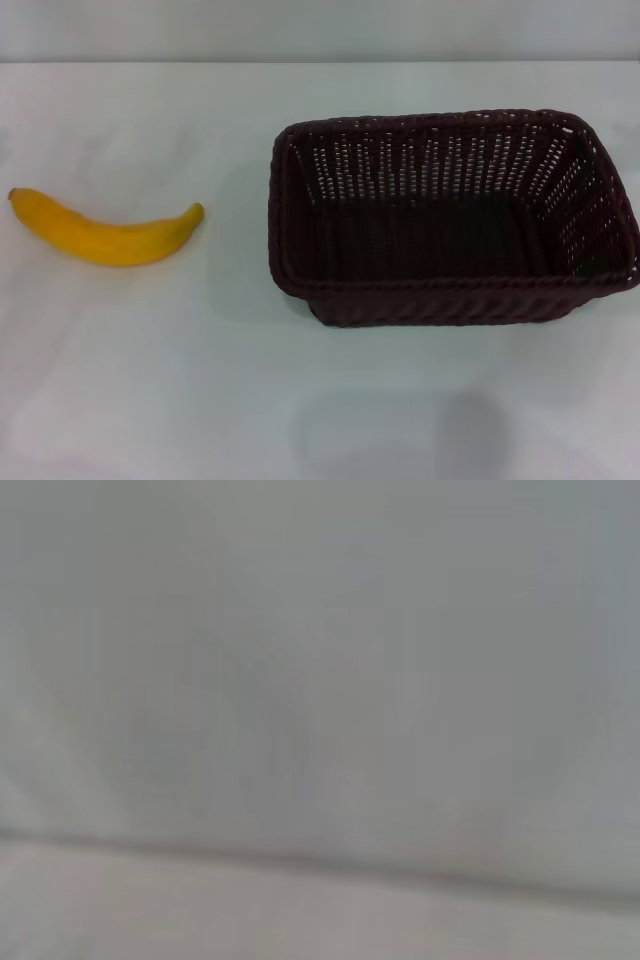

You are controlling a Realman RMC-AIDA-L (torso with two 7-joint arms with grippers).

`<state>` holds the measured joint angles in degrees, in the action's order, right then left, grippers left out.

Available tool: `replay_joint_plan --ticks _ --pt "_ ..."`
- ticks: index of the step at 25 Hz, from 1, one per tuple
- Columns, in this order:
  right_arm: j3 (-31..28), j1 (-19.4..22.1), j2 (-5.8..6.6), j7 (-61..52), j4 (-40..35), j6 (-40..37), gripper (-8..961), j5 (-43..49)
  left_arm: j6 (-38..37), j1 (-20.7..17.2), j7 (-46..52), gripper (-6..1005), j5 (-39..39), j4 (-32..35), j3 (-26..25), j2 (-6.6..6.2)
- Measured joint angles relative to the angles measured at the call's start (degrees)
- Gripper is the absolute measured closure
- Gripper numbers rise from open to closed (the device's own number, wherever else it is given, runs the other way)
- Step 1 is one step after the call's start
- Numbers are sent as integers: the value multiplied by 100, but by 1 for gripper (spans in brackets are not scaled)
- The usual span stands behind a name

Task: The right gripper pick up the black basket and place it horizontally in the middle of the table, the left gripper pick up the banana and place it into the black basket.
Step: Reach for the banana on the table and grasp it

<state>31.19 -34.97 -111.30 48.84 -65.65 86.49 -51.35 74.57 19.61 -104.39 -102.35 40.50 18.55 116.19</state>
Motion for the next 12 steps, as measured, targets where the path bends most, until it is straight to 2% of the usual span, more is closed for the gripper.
replay_joint_plan --ticks 3,6,8,10,12 --pt "-348 256 -111 1171 377 -616 247 -684 48 -11 1338 121 847 713 0 -32" --pt "-413 610 -180 2340 923 -1173 247 -1627 118 17 2786 122 1767 1533 43 -37" --pt "-419 806 -214 3157 1329 -1423 247 -2316 154 45 3748 122 2398 2042 205 -83" --pt "-425 971 -269 3830 1645 -1634 247 -2833 208 73 4857 122 3050 2472 582 -231" --pt "-431 1106 -339 4440 1893 -1876 247 -3220 346 139 5872 123 3635 2706 1089 -481"
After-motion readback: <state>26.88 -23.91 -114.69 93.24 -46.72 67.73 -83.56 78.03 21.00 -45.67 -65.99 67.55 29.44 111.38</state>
